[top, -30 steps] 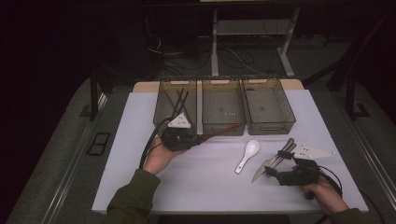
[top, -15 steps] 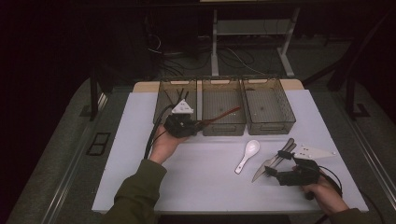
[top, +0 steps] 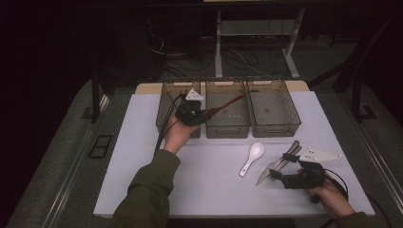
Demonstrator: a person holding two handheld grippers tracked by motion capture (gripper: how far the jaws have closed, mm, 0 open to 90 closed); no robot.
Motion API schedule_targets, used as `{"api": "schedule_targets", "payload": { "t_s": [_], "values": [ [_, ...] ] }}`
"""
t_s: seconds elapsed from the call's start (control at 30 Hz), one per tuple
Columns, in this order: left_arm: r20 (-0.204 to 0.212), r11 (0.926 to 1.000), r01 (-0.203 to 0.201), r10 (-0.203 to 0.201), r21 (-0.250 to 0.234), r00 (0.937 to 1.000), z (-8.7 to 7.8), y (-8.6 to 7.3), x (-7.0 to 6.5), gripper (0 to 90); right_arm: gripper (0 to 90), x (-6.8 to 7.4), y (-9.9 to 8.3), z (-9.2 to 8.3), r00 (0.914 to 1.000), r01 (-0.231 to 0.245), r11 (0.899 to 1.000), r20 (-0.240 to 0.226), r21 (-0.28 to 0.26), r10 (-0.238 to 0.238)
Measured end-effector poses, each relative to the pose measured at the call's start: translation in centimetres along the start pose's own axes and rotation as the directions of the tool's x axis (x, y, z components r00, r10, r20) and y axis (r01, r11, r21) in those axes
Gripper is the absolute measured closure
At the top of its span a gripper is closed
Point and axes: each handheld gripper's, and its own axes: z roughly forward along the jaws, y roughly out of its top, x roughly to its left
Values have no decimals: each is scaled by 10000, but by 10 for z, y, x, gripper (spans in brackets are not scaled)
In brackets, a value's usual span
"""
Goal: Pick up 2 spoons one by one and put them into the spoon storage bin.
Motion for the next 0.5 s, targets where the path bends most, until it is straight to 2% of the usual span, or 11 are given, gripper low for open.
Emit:
{"api": "schedule_targets", "payload": {
  "t_s": [0.03,0.17,0.23,0.5],
  "values": [
    [-34,9999,126,-126,-26,9999,3,2,0,789,140,0,0,0,10000,5,10000,-2,-1,-5],
    [-309,9995,226,-219,231,9993,15,7,0,789,140,0,0,0,10000,4,10000,-17,-5,-4],
    [-551,9987,346,-326,364,9979,21,8,0,788,140,0,0,-1,10000,-3,10000,-19,-17,2],
    [-789,9952,654,-596,732,9951,35,10,2,788,140,0,0,-1,10000,-13,10000,-37,-30,13]
  ]
}}
